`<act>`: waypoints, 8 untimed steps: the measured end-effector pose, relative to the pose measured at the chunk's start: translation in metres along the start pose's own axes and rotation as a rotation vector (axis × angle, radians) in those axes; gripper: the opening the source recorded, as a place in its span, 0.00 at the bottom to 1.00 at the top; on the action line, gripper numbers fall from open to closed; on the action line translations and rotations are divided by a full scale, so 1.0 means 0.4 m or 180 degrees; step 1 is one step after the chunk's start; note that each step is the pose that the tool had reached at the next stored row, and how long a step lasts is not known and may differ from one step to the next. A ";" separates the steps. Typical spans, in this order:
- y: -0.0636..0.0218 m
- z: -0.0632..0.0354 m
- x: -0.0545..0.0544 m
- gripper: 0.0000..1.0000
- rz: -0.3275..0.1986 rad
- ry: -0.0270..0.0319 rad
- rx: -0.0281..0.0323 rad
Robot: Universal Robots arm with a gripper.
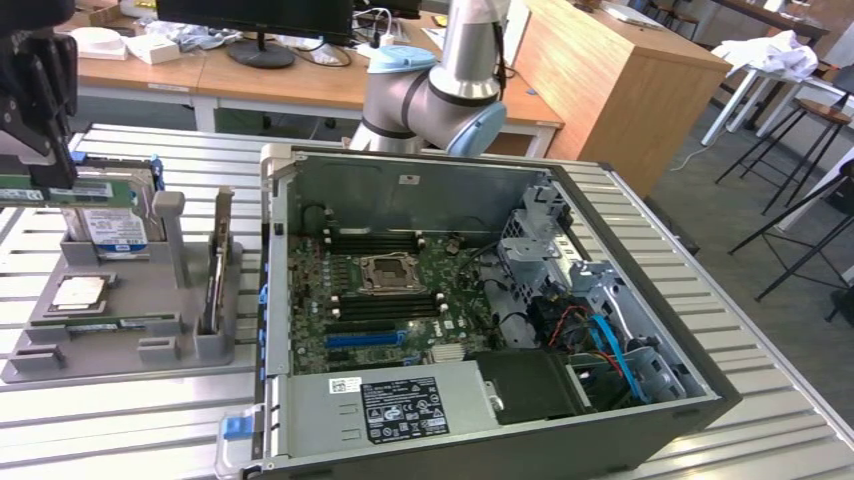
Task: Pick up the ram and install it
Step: 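Pick up the ram and move it above insertion slot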
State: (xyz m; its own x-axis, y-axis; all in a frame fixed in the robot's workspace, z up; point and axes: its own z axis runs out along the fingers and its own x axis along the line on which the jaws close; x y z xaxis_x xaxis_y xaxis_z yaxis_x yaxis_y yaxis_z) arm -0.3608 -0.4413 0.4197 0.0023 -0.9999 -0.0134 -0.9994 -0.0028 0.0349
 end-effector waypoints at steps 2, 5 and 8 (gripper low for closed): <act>0.000 -0.009 0.000 0.11 0.0000 0.0000 0.0000; 0.000 -0.013 0.000 0.11 0.0000 0.0000 0.0001; 0.000 -0.014 0.000 0.11 0.0000 0.0000 0.0000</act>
State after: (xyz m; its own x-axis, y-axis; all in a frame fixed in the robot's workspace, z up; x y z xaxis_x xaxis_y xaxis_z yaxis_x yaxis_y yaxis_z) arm -0.3608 -0.4412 0.4252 0.0024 -0.9999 -0.0135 -0.9994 -0.0029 0.0348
